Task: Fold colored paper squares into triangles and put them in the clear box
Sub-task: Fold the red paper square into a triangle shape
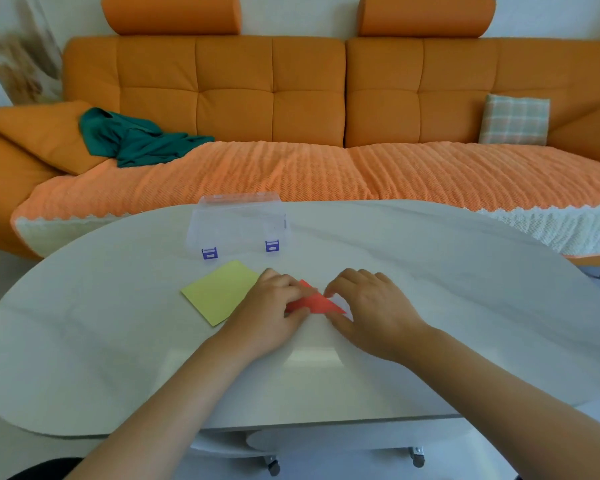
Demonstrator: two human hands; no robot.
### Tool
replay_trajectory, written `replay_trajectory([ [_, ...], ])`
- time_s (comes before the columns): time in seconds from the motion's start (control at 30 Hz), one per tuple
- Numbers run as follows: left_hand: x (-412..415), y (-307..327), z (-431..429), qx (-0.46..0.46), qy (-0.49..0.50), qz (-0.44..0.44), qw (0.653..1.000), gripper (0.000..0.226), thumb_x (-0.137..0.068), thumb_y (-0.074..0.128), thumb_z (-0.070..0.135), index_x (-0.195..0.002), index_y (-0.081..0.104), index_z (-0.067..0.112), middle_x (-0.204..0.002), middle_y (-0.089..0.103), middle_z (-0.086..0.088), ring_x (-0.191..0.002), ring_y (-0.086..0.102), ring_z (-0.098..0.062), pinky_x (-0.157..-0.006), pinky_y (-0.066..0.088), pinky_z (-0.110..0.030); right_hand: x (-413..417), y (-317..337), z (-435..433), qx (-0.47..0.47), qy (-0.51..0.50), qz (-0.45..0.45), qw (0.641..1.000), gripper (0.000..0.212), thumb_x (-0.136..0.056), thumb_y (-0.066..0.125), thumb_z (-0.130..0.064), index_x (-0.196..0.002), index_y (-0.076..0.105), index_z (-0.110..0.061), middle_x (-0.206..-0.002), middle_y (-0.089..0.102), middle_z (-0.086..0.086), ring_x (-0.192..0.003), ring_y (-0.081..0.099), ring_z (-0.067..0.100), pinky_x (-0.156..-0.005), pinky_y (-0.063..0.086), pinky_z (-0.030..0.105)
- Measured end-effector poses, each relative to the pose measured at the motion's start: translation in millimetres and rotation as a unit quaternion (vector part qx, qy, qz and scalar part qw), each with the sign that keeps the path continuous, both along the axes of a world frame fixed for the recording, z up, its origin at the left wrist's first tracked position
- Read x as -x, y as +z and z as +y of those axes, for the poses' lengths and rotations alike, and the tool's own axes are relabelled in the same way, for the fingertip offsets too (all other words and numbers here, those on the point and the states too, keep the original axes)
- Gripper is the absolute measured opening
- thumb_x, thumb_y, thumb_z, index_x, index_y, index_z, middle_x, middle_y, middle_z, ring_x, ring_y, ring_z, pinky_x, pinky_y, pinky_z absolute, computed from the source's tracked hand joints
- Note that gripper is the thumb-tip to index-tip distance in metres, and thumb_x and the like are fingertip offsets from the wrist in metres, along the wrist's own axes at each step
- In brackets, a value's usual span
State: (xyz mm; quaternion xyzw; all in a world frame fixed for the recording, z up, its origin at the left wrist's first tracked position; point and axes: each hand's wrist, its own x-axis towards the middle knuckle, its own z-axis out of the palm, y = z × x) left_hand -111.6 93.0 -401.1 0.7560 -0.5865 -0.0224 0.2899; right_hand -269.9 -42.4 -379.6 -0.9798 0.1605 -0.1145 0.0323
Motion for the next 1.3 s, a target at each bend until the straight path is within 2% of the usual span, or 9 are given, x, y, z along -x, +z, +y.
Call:
replay_trajectory([
  [0.13, -10, 6, -4, -0.005, -0.041, -0.02, 0.999, 0.023, -0.094, 0.065, 0.029, -0.115, 0.073, 0.034, -0.101, 0.07, 0.011, -0.095, 0.053, -0.013, -0.089, 0.043, -0.027, -10, -2, -6, -0.073, 0.049, -0.008, 0.996, 0.028, -0.092, 0.061, -0.044, -0.118, 0.064, -0.034, -0.111, 0.062, -0.012, -0.098, 0.054, 0.013, -0.086, 0.044, 0.029],
  [0.23, -16, 10, -6, 0.008, -0.059, -0.029, 0.998, 0.018, -0.097, 0.061, 0.03, -0.109, 0.075, 0.031, -0.095, 0.073, 0.01, -0.09, 0.058, -0.014, -0.085, 0.046, -0.031, -17, 1, -13, -0.063, 0.053, -0.029, 0.996, 0.021, -0.093, 0.062, -0.042, -0.111, 0.07, -0.033, -0.104, 0.067, -0.014, -0.093, 0.058, 0.013, -0.083, 0.045, 0.031],
  [0.33, -17, 12, -7, 0.022, -0.033, -0.013, 0.999, 0.016, -0.096, 0.061, 0.031, -0.103, 0.076, 0.032, -0.09, 0.073, 0.014, -0.083, 0.058, -0.004, -0.077, 0.049, -0.029, -23, 4, -19, -0.072, 0.045, -0.048, 0.995, 0.015, -0.096, 0.061, -0.036, -0.103, 0.074, -0.033, -0.097, 0.071, -0.014, -0.086, 0.063, 0.011, -0.082, 0.048, 0.034],
  [0.43, -17, 18, -7, 0.023, 0.01, 0.048, 0.999, 0.012, -0.09, 0.063, 0.033, -0.095, 0.073, 0.036, -0.082, 0.072, 0.019, -0.076, 0.064, -0.001, -0.071, 0.054, -0.027, -27, 11, -24, -0.18, 0.024, -0.071, 0.981, 0.011, -0.093, 0.064, -0.03, -0.093, 0.074, -0.035, -0.09, 0.071, -0.017, -0.085, 0.064, 0.006, -0.08, 0.052, 0.029],
  [0.57, -19, 33, -4, 0.008, 0.033, 0.166, 0.986, 0.011, -0.082, 0.067, 0.031, -0.085, 0.075, 0.038, -0.075, 0.073, 0.024, -0.071, 0.069, 0.003, -0.067, 0.055, -0.019, -30, 24, -27, -0.314, 0.036, -0.076, 0.946, 0.016, -0.089, 0.068, -0.023, -0.083, 0.075, -0.035, -0.083, 0.073, -0.022, -0.083, 0.066, -0.001, -0.076, 0.047, 0.01],
  [0.7, -22, 38, 4, -0.018, 0.041, 0.258, 0.965, 0.013, -0.086, 0.069, 0.028, -0.079, 0.077, 0.037, -0.076, 0.075, 0.014, -0.074, 0.072, -0.003, -0.072, 0.056, -0.023, -31, 29, -23, -0.388, 0.041, -0.082, 0.917, 0.014, -0.088, 0.071, -0.02, -0.082, 0.077, -0.031, -0.081, 0.074, -0.018, -0.077, 0.068, -0.001, -0.068, 0.048, 0.01],
  [0.87, -16, 39, 6, -0.017, 0.041, 0.267, 0.963, 0.014, -0.087, 0.07, 0.026, -0.077, 0.077, 0.032, -0.073, 0.075, 0.011, -0.067, 0.067, 0.0, -0.066, 0.052, -0.02, -32, 31, -17, -0.366, 0.036, -0.085, 0.926, 0.012, -0.087, 0.068, -0.024, -0.081, 0.076, -0.031, -0.082, 0.074, -0.019, -0.08, 0.067, 0.0, -0.071, 0.051, 0.012],
  [1.13, -9, 40, 1, 0.0, 0.041, 0.218, 0.975, 0.011, -0.08, 0.067, 0.032, -0.071, 0.073, 0.033, -0.062, 0.069, 0.013, -0.055, 0.058, 0.002, -0.053, 0.042, -0.013, -37, 32, -8, -0.308, 0.028, -0.102, 0.946, 0.009, -0.078, 0.068, -0.027, -0.071, 0.072, -0.031, -0.072, 0.071, -0.017, -0.071, 0.067, 0.005, -0.069, 0.059, 0.03],
  [1.3, -17, 45, 4, -0.013, 0.049, 0.18, 0.982, 0.014, -0.082, 0.067, 0.024, -0.068, 0.071, 0.027, -0.064, 0.069, 0.01, -0.058, 0.058, -0.001, -0.056, 0.045, -0.017, -39, 33, -16, -0.3, 0.004, -0.098, 0.949, 0.009, -0.076, 0.07, -0.026, -0.071, 0.076, -0.031, -0.069, 0.071, -0.019, -0.067, 0.067, 0.003, -0.068, 0.06, 0.032],
])
